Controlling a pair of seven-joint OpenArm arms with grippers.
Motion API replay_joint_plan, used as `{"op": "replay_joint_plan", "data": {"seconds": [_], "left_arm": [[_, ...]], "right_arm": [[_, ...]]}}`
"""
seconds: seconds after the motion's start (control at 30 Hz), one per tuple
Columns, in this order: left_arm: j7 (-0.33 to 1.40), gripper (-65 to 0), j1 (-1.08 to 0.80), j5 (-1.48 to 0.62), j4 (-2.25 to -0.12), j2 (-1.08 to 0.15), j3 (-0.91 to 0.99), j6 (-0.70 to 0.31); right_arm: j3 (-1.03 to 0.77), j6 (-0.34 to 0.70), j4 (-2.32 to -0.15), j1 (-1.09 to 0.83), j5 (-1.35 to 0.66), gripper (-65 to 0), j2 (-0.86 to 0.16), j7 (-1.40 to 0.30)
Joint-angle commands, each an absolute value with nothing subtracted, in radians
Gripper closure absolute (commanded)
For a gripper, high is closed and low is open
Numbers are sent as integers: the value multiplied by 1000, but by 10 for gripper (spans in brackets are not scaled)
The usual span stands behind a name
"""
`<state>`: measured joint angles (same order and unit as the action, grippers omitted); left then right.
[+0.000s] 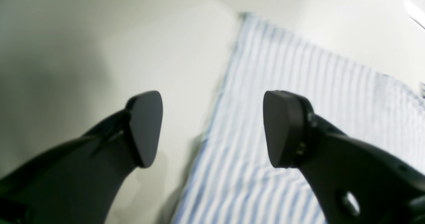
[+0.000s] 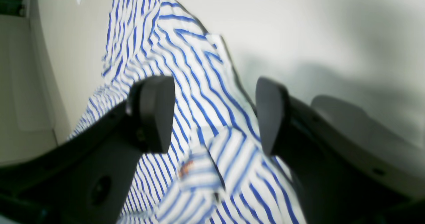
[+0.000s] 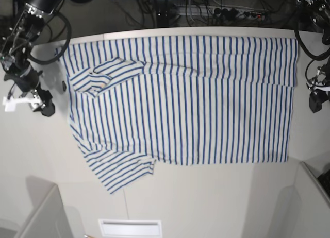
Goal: Fold the T-shirt properly
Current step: 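Move both grippers down to the hem corners of the shirt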
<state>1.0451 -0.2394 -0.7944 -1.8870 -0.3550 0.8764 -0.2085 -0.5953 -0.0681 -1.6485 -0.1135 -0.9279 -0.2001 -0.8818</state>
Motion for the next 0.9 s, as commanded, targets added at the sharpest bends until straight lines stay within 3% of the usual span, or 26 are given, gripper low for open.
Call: {"op": "replay_joint_plan", "data": {"seconds": [0.0, 0.1, 0.23, 0.33, 0.4, 0.6, 0.73, 0.87], "left_arm": [[1032, -454, -209, -808, -1894, -375, 860, -208], [1036, -431, -134, -746, -1876, -374, 777, -202], [1033, -288, -38, -572, -1825, -371, 653, -185], [1030, -234, 10, -515, -1768, -367, 593, -185], [1030, -235, 35, -515, -1722, -367, 584, -185], [1030, -237, 76, -516, -1616, -371, 584, -185], [1029, -239, 76, -513, -1598, -377, 582, -186], [1029, -239, 74, -516, -1601, -377, 587, -186]], "right_arm": [[-578, -62, -1639, -68, -943, -354, -229, -862], [-516, -62, -1532, 39, -943, -354, -259, -860], [-414, -62, -1330, 209, -941, -354, -302, -817], [-271, -61, -1129, 335, -941, -356, -360, -713], [-151, -42, -993, 423, -941, -356, -387, -634], [151, 162, -556, 680, -941, -357, -395, -441], [334, 248, -269, 825, -941, -359, -349, -257], [453, 300, -131, 875, -943, -359, -305, -154]]}}
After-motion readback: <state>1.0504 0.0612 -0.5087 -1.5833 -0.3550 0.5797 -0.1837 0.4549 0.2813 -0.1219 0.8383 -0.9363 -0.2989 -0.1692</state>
